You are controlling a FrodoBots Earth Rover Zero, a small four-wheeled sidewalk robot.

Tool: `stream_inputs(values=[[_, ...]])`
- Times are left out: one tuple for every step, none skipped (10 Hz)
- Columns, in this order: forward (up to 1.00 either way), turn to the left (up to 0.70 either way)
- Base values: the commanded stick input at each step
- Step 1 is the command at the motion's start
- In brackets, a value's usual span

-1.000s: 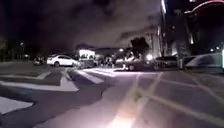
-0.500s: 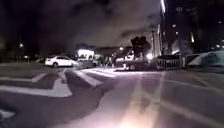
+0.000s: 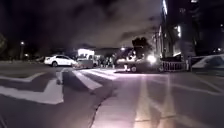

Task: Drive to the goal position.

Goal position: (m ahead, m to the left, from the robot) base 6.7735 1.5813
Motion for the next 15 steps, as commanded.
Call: stream_inputs(values=[[0.7, 0.0], [0.7, 0.0], [0.7, 0.0], [0.7, 0.0], [0.7, 0.0], [0.7, 0.0], [0.7, 0.0], [0.7, 0.0], [0.7, 0.0], [0.7, 0.0], [0.7, 0.0], [0.7, 0.0], [0.7, 0.0], [0.7, 0.0], [0.7, 0.0]])
